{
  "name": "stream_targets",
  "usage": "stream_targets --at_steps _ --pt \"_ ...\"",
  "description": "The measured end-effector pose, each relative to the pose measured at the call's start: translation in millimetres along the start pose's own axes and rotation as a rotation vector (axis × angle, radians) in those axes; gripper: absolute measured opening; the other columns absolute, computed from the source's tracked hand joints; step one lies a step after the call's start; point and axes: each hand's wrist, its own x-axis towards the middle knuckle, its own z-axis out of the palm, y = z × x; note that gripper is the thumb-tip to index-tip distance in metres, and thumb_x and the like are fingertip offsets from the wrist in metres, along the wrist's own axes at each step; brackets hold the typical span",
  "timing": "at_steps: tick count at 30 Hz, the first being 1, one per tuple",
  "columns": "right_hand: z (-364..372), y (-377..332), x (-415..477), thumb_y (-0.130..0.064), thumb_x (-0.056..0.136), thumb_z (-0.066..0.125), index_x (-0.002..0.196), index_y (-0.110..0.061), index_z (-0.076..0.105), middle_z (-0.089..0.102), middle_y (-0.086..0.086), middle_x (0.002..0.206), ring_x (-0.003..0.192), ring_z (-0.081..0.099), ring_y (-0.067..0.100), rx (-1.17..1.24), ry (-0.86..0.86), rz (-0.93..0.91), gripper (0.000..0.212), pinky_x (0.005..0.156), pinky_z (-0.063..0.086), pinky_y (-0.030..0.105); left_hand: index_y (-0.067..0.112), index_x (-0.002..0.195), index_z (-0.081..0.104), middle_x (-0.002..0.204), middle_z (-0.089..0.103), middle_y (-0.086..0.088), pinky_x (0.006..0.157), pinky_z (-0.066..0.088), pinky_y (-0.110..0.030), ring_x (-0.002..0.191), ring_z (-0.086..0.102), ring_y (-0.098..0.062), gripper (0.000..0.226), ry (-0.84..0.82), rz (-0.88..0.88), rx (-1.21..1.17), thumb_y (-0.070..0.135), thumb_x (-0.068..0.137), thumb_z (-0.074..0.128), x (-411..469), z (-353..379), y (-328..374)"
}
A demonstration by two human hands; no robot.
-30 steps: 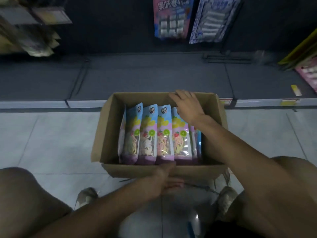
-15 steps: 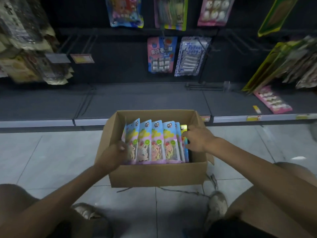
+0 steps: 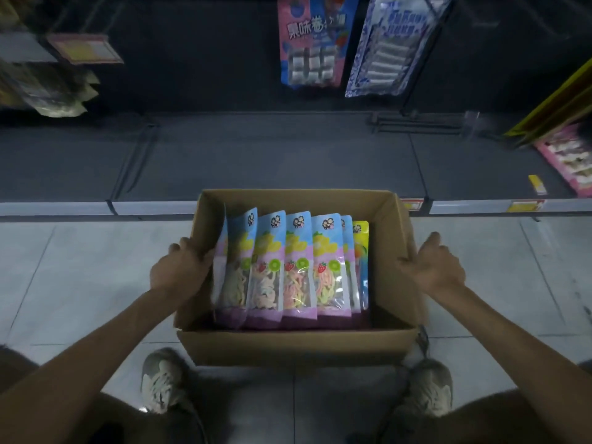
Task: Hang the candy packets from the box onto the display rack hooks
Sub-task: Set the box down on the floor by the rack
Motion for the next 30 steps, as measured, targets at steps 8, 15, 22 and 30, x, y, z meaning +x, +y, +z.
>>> stream_targets --at_steps 8,15,22,30 --pt "0.2 -23.4 27.8 -0.013 0.098 0.069 0.088 -0.005 0.063 0.062 0.011 0.084 0.073 0.061 0.027 0.154 -0.119 -0.027 0.014 0.055 0.043 0.027 -0.001 0.127 0.051 0.122 0.063 -0.025 0.083 0.051 -0.048 0.110 0.064 -0.046 0.027 -0.120 -0.154 -0.051 0.016 0.107 0.048 19.9 -29.6 21.6" --pt "-26.6 -22.3 36.9 -0.013 0.097 0.068 0.070 -0.007 0.059 0.061 0.010 0.069 0.056 0.063 0.025 0.097 -0.105 -0.053 0.029 0.041 0.044 0.026 0.004 0.101 0.066 0.078 0.069 -0.012 0.039 0.051 -0.029 0.059 0.070 -0.025 0.027 -0.103 -0.063 -0.191 0.024 0.108 0.049 33.2 -53.0 23.5" --pt "-13.8 -17.2 12.7 -0.014 0.103 0.063 0.110 -0.005 0.070 0.072 0.014 0.108 0.101 0.072 0.035 0.084 0.047 -0.092 0.014 0.077 0.055 0.035 0.003 0.105 0.072 0.109 0.074 -0.025 0.086 0.061 -0.060 0.098 0.072 -0.048 0.017 -0.127 -0.051 -0.526 0.011 0.091 0.067 33.4 -27.8 -5.7" --pt "-25.2 -30.5 -30.3 -0.025 0.105 0.063 0.080 -0.020 0.056 0.064 0.004 0.087 0.070 0.057 0.014 0.040 -0.061 -0.239 0.026 0.064 0.052 0.024 0.006 0.142 0.054 0.136 0.065 -0.019 0.101 0.050 -0.043 0.123 0.062 -0.040 0.038 -0.112 0.172 -0.249 0.019 0.105 0.052 -50.2 -39.5 -2.6"
